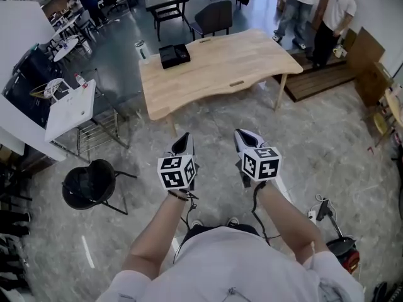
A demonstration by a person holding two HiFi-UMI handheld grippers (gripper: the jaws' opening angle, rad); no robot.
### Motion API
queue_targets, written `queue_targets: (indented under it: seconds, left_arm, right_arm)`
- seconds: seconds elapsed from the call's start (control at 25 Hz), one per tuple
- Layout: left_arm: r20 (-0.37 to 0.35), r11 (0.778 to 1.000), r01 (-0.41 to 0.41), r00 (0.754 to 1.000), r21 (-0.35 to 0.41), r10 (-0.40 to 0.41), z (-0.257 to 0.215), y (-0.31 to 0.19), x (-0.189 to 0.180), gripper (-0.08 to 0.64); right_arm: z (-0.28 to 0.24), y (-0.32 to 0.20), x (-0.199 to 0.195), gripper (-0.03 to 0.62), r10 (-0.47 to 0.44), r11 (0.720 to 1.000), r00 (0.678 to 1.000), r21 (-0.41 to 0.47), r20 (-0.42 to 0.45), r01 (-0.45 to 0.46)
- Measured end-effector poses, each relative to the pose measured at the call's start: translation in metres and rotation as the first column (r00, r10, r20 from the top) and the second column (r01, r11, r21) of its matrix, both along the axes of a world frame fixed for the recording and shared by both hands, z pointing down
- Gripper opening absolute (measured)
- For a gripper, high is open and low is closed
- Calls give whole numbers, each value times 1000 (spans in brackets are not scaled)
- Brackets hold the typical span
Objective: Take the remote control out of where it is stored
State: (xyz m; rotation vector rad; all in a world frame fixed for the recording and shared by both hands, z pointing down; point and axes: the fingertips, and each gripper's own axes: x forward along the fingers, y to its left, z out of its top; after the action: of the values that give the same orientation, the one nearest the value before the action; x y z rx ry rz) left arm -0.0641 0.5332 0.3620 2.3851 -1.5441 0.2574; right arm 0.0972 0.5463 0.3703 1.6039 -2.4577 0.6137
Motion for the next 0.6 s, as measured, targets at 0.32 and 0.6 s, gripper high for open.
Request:
queue_targets:
  seconds: [0.32, 0.6]
  left_arm:
    - [6, 997, 71, 997, -6, -71, 8, -7, 1, 0]
    - [11, 994, 110, 994, -24, -110, 16, -28, 2, 0]
  right_arm:
    - [16, -13, 10, 26, -58, 998, 998, -25, 8, 58]
    - [26, -40, 11, 26, -100, 994, 995, -50, 10, 101]
